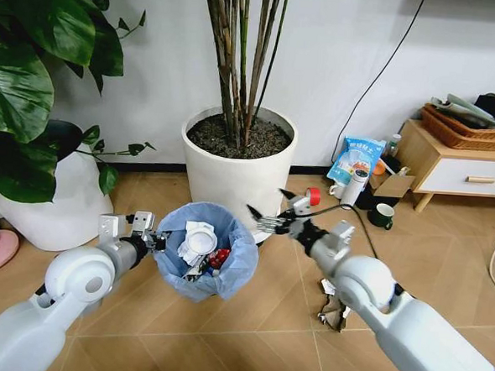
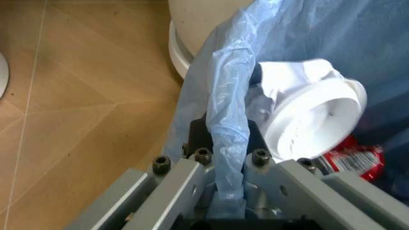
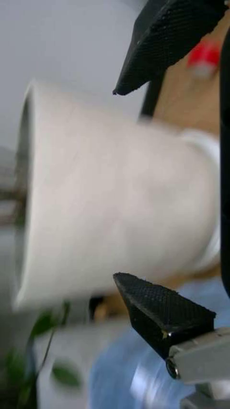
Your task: Pick up the trash bin and place the garbage on the floor into it.
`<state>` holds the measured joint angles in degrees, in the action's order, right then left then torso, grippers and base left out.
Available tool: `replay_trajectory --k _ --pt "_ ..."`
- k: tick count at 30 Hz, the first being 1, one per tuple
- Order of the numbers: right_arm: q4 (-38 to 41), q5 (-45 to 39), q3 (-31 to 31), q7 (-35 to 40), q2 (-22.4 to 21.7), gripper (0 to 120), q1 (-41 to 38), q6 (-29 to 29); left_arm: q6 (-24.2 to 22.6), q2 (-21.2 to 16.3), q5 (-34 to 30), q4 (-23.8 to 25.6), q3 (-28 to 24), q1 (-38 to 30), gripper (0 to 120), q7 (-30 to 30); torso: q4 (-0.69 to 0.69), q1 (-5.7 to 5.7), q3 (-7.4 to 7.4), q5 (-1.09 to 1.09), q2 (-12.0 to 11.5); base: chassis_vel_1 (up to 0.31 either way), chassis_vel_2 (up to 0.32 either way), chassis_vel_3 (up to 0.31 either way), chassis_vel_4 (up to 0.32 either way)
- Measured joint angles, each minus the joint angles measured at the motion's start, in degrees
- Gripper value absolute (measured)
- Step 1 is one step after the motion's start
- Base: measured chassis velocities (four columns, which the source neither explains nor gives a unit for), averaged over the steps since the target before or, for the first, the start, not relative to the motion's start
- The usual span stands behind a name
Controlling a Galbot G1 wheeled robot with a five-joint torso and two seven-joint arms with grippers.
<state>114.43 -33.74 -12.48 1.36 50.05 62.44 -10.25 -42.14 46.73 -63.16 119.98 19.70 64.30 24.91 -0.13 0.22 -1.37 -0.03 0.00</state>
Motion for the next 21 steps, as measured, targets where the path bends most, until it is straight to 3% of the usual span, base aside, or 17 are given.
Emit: replay_trajectory --k 6,15,21 --pt "-4.9 0.58 -7.11 6.15 1.87 100 8.79 1.99 0.13 0.53 1.23 0.68 1.13 1.84 0 -0.36 0.0 0.0 0.0 0.0 0.01 0.0 0.0 0.0 0.0" --pt "-15.37 0.18 -9.66 7.83 4.85 100 13.29 2.03 0.4 0.45 1.48 1.81 2.29 3.42 0 -0.39 0.0 0.0 -0.01 0.0 0.01 0.0 0.0 0.0 0.0" --pt "-23.44 -4.68 -9.35 7.51 7.1 100 13.68 -0.55 0.61 0.35 2.18 2.3 2.56 4.59 0 -0.71 -0.01 0.0 0.0 -0.01 0.01 0.0 0.0 0.0 0.0"
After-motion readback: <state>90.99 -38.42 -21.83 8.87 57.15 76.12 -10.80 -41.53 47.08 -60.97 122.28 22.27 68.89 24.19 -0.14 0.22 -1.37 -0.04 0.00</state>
